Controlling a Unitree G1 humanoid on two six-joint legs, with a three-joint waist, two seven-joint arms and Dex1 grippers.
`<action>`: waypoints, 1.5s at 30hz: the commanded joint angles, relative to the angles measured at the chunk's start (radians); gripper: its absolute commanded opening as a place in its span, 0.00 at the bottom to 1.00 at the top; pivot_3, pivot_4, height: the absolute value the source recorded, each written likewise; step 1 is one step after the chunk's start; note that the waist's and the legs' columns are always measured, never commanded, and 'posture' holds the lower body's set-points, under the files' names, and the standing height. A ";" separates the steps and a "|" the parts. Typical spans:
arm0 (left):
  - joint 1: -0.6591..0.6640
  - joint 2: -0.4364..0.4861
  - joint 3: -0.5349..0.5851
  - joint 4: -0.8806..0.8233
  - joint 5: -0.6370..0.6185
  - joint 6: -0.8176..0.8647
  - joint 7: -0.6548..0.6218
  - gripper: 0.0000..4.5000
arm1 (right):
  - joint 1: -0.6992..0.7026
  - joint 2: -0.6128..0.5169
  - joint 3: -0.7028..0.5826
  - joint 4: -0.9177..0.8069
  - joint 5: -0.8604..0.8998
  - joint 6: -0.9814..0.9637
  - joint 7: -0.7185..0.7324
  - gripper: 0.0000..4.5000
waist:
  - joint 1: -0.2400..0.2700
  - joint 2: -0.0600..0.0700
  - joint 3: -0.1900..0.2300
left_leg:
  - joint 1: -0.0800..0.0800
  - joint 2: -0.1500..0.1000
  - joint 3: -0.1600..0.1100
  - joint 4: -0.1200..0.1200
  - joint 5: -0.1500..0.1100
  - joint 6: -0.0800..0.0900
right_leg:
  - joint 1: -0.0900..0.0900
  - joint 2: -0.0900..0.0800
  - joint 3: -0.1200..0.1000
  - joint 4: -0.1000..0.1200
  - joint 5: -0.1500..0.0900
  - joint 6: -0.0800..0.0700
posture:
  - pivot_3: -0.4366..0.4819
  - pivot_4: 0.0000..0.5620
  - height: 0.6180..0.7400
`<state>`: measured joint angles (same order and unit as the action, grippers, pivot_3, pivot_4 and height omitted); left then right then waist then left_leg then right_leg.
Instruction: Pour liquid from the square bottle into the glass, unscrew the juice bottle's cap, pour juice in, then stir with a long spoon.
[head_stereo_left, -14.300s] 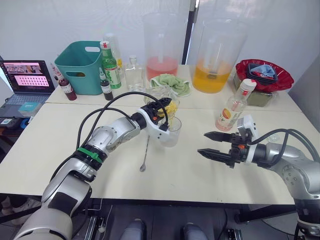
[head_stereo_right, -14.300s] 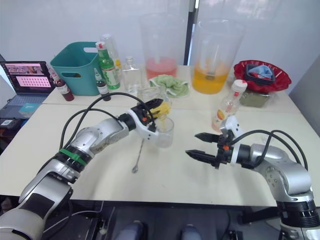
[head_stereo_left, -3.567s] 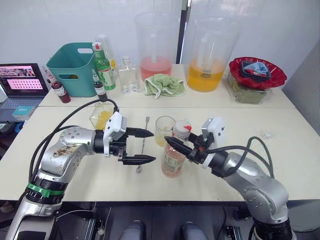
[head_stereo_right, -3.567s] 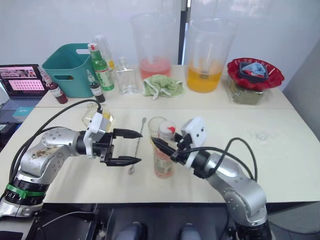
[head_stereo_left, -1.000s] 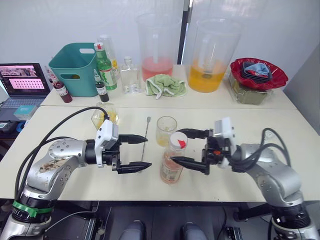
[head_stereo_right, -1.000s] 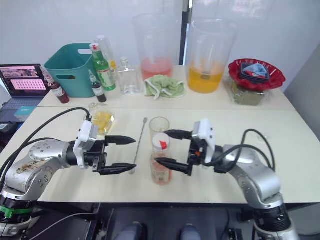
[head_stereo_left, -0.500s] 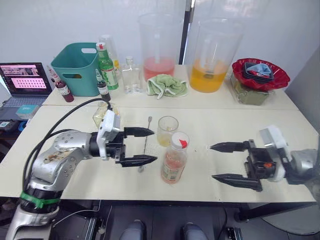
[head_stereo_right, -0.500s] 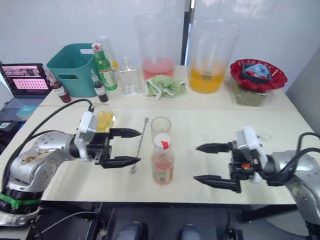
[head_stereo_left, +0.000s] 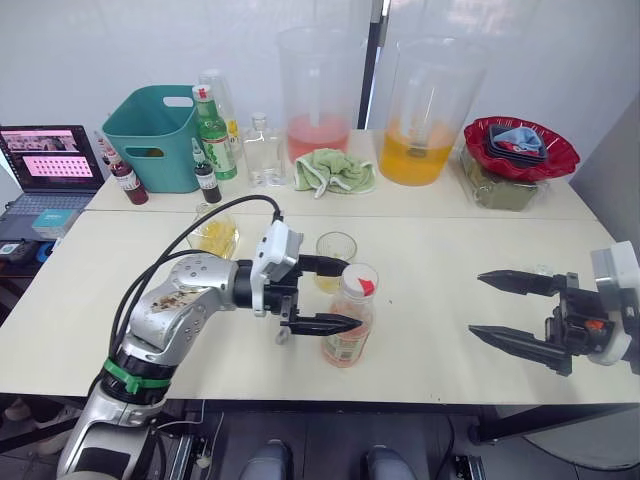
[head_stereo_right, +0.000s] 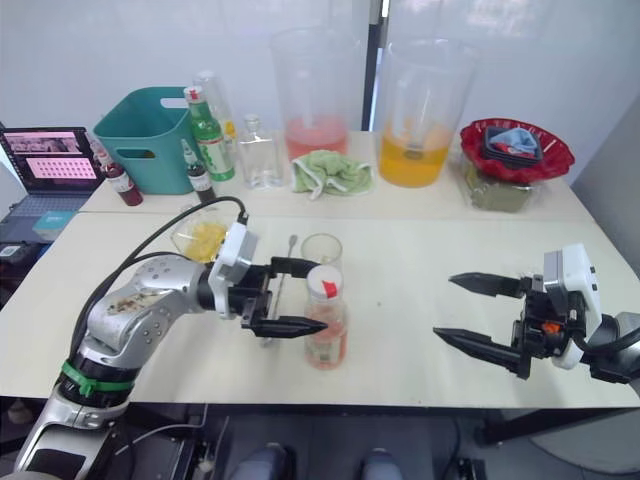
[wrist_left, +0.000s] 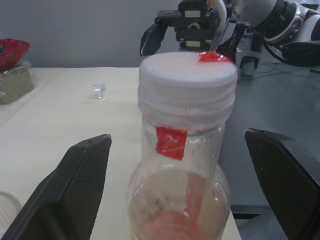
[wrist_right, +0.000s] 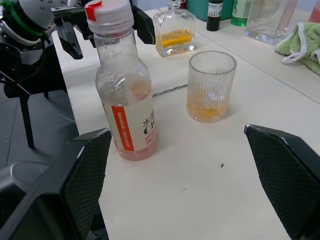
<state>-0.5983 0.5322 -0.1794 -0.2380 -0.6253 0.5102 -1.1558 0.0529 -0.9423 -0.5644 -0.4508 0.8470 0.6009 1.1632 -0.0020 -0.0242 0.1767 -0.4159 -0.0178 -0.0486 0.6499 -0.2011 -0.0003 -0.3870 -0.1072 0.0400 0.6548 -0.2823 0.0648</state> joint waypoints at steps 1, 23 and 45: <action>-0.042 -0.007 -0.020 0.007 0.031 0.004 0.000 1.00 | 0.003 0.007 0.000 -0.049 0.005 -0.013 -0.027 1.00 | 0.000 0.000 0.000 | 0.000 0.000 0.000 0.000 0.000 0.000 | 0.000 0.000 0.000 0.000 0.000 0.000 | 0.48 0.27 1.00; -0.066 -0.013 -0.032 -0.025 0.067 0.058 0.004 0.29 | -0.107 0.070 0.156 -0.084 0.030 -0.028 -0.096 1.00 | -0.003 0.000 0.000 | 0.000 0.000 -0.001 0.000 0.000 0.000 | 0.000 0.000 0.000 0.000 0.000 0.000 | 0.48 0.27 1.00; -0.077 -0.014 -0.017 -0.020 0.114 0.054 0.080 0.29 | -0.546 0.256 0.548 -0.173 0.061 0.177 -0.557 1.00 | -0.010 0.000 0.000 | 0.000 0.000 -0.004 0.000 0.000 0.000 | -0.001 0.000 0.000 0.002 0.000 0.000 | 0.48 0.27 1.00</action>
<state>-0.6701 0.5187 -0.2135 -0.2234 -0.5082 0.5696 -1.0815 -0.4767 -0.6912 -0.0056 -0.5917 0.9206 0.7774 0.6247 -0.0115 -0.0241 0.1767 -0.4164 -0.0180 -0.0524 0.6502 -0.2012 -0.0001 -0.3885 -0.1073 0.0397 0.6568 -0.2824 0.0649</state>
